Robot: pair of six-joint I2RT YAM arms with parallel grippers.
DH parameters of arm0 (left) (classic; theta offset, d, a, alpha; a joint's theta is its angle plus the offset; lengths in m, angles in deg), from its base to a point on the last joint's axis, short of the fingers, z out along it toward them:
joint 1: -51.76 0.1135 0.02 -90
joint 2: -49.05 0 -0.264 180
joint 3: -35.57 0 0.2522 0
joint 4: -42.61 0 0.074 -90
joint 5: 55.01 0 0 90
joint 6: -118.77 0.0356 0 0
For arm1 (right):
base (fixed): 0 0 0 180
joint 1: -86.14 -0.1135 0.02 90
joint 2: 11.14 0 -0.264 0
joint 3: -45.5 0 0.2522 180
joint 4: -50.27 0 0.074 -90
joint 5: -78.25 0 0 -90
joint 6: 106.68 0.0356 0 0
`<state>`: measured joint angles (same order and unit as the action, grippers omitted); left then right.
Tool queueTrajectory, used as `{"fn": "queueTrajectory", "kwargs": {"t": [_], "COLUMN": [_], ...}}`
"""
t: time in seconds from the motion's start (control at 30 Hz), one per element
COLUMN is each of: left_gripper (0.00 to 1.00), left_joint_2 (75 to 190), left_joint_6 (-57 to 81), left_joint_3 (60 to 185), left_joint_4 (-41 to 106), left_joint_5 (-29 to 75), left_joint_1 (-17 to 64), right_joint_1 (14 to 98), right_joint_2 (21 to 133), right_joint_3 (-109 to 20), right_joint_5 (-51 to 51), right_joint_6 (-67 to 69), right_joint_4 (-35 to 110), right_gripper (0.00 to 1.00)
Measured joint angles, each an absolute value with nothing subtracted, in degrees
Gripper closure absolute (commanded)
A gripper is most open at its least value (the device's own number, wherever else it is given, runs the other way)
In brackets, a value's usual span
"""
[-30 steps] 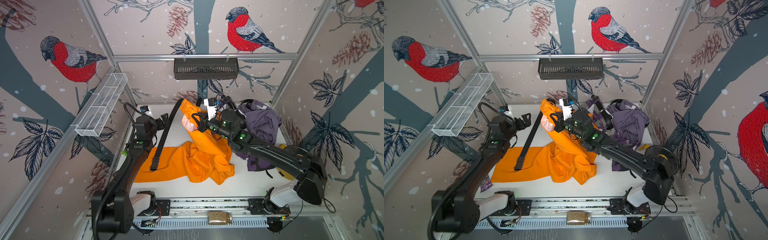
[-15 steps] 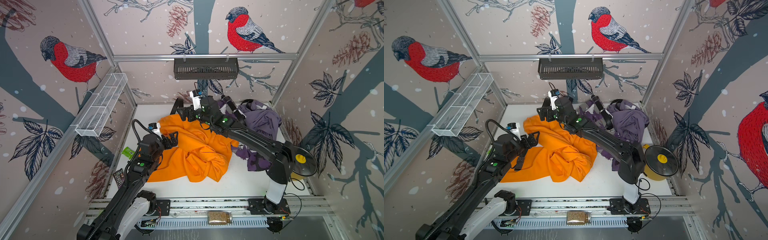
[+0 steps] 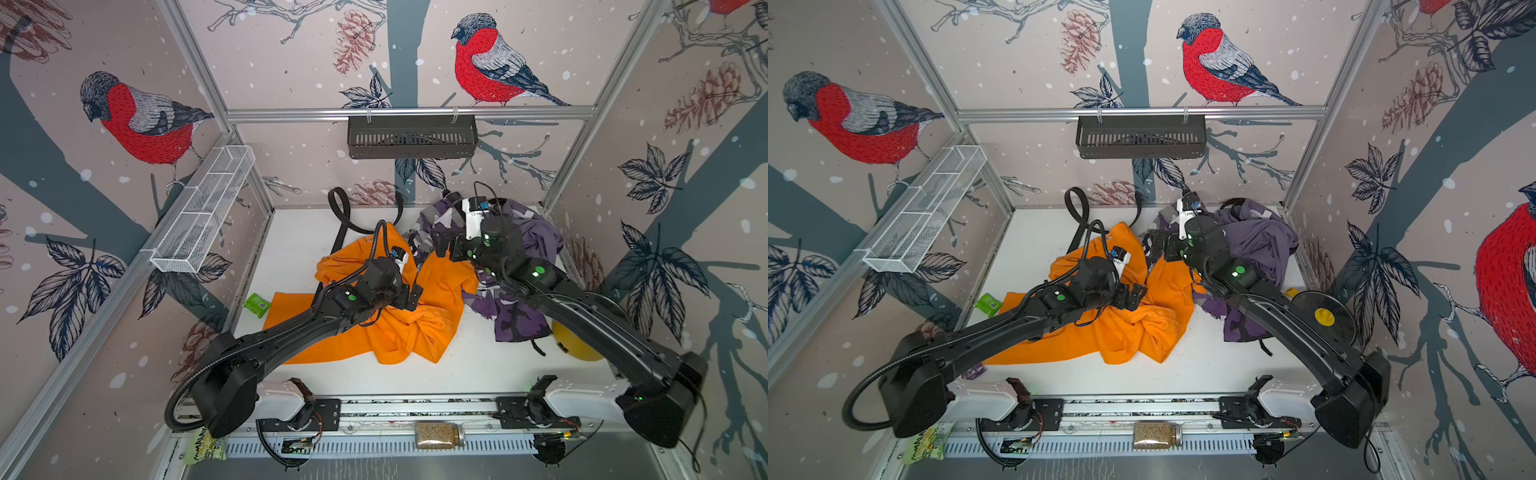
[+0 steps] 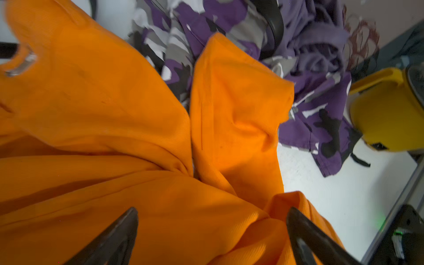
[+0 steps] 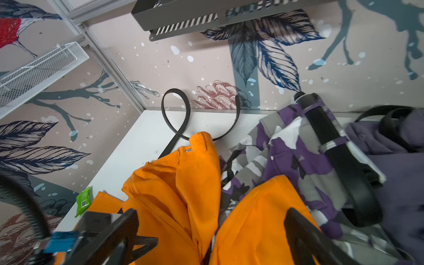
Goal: Remove the belt from the trousers
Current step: Adjust the trousers at the center of the board.
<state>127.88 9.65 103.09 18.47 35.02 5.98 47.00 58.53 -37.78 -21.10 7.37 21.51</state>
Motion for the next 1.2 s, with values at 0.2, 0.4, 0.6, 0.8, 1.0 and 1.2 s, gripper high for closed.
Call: {"fn": "queueTrajectory", "kwargs": {"t": [0.2, 0.4, 0.6, 0.8, 1.0, 1.2], "left_gripper": [0.05, 1.0, 1.0, 1.0, 1.0, 1.0], "left_joint_2": [137.7, 139.9, 132.7, 119.5, 122.0, 129.5], "left_joint_6": [12.8, 13.8, 10.7, 11.4, 18.7, 27.7], "left_joint_3": [105.7, 105.6, 102.0, 102.8, 118.3, 133.5], "left_joint_4": [11.3, 7.1, 4.1, 6.7, 12.8, 16.7], "left_joint_5": [31.5, 31.9, 40.1, 53.0, 59.9, 65.9], "left_joint_1": [4.1, 2.2, 6.1, 24.8, 40.3, 46.9], "right_joint_1": [49.2, 49.8, 50.0, 50.1, 50.2, 52.6], "right_joint_2": [53.9, 53.8, 53.2, 52.0, 52.2, 52.3], "right_joint_3": [-35.2, -33.8, -33.2, -31.7, -30.2, -27.5], "right_joint_5": [-22.2, -22.2, -21.5, -21.1, -20.7, -20.4], "right_joint_6": [7.6, 7.6, 8.2, 8.7, 8.8, 8.8], "right_joint_4": [20.0, 19.8, 20.2, 21.2, 21.7, 22.9], "right_gripper": [0.0, 0.01, 0.01, 0.0, 0.0, 0.0]}}
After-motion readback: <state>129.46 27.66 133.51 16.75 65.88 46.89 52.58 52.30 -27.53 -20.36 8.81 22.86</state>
